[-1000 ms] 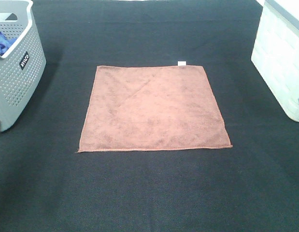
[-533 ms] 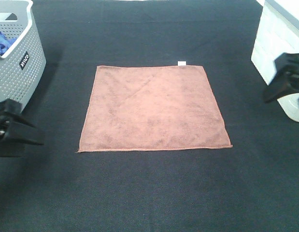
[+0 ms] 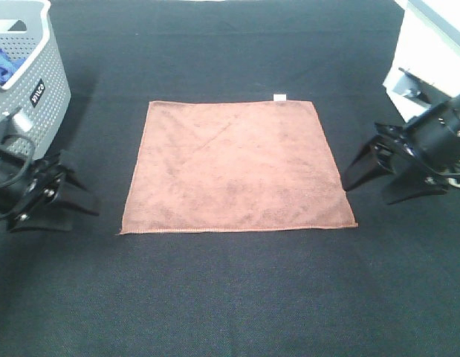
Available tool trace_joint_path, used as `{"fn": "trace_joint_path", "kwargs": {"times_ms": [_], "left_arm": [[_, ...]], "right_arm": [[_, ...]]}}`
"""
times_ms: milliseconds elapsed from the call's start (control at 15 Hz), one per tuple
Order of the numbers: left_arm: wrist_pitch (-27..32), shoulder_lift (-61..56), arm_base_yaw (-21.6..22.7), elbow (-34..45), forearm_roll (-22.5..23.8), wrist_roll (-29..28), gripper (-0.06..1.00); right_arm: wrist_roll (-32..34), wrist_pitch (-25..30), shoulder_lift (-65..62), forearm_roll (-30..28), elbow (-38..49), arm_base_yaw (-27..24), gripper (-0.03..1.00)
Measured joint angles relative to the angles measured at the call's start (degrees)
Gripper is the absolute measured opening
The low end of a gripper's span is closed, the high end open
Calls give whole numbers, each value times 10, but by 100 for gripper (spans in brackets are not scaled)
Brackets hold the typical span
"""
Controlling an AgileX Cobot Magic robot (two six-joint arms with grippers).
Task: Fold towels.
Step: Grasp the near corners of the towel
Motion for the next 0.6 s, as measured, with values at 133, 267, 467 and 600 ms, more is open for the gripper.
{"fn": "trace_joint_path", "kwargs": {"times_ms": [133,267,467,600], "left_arm": [[-1,37,0,-21,-39,44,55],[-1,66,0,-29,-75,80,55],[-3,107,0,-31,-120,119,58],[-3,117,-2,-32,-134,131,59]], "right_arm": [[-34,24,58,34,-43,-42,72],[-43,25,84,37,-60,-56,72],[-69,6,105,44,-65,-49,72],[-76,-3,115,44,-65,-41,72]]}}
